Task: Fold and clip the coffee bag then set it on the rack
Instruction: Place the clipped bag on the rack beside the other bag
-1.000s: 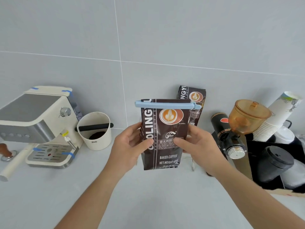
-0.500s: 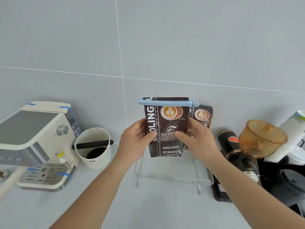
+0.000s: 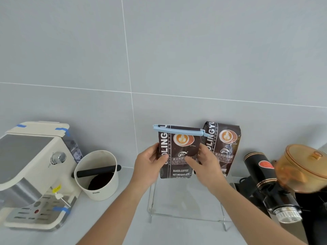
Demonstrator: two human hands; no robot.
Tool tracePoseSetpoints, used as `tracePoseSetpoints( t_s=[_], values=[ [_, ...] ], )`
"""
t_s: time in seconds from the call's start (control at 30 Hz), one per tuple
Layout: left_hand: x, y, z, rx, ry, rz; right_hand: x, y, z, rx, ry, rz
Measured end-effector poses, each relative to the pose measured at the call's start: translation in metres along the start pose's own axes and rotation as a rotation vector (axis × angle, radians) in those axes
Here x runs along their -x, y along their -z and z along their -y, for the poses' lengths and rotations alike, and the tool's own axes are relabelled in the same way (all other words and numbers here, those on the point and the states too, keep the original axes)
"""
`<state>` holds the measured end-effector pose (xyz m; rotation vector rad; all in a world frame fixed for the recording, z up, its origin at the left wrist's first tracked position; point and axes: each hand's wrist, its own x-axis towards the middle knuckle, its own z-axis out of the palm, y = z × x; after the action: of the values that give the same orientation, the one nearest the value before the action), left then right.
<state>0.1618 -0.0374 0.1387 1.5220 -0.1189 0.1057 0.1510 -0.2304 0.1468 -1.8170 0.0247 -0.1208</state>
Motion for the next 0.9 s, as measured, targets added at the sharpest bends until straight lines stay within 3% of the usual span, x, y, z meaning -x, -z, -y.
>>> tracePoseSetpoints(
  t_s=[0.57,0.9],
  values=[
    [-0.028,0.004,0.048,-0.103,0.005,0.113,-0.02,-0.016,-0.035,0.097,0.0,-0.083],
    [-0.025,-0.011,0.061,-0.23,0.012,-0.001,-0.026,-0.025,-0.032,0.13,-0.043,-0.185]
  ],
)
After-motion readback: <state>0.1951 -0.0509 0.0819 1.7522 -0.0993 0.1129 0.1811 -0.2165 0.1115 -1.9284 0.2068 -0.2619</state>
